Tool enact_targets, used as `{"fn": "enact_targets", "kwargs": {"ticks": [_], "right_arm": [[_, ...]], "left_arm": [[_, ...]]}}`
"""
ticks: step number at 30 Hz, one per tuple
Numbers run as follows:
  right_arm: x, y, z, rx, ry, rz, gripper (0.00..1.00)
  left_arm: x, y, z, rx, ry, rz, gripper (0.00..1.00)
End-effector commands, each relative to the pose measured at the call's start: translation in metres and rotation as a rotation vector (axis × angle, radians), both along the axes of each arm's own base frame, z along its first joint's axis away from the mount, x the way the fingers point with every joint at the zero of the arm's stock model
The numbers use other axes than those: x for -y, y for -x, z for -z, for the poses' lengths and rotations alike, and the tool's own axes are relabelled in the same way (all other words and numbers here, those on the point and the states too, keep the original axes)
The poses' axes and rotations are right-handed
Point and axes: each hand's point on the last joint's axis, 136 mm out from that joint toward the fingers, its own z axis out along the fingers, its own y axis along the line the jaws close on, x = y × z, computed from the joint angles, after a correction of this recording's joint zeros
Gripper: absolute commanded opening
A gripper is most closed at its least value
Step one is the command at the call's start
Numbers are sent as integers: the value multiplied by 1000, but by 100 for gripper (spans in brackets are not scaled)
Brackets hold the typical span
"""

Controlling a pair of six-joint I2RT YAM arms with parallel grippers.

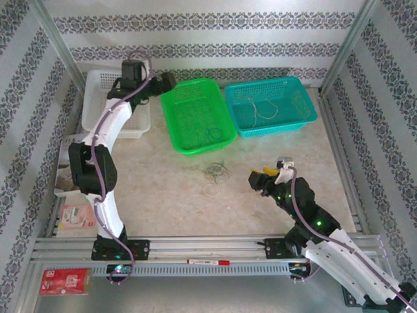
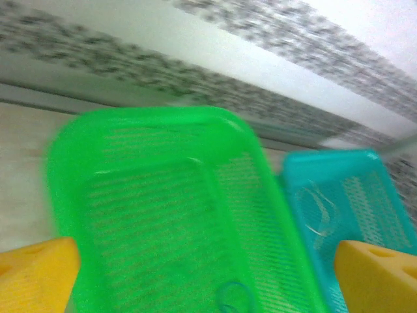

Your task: Untangle the cables

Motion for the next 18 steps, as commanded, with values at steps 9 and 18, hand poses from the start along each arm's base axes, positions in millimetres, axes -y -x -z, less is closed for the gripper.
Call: {"fn": "enact_targets", "kwargs": {"ticks": [9, 18], "right_arm": [[7, 1, -22, 60, -16, 19, 63], [7, 1, -23, 62, -19, 18, 63]], "left_arm": [[-41, 12, 112, -300, -113, -3, 100], [-19, 24, 152, -369, 10, 66, 100]]}}
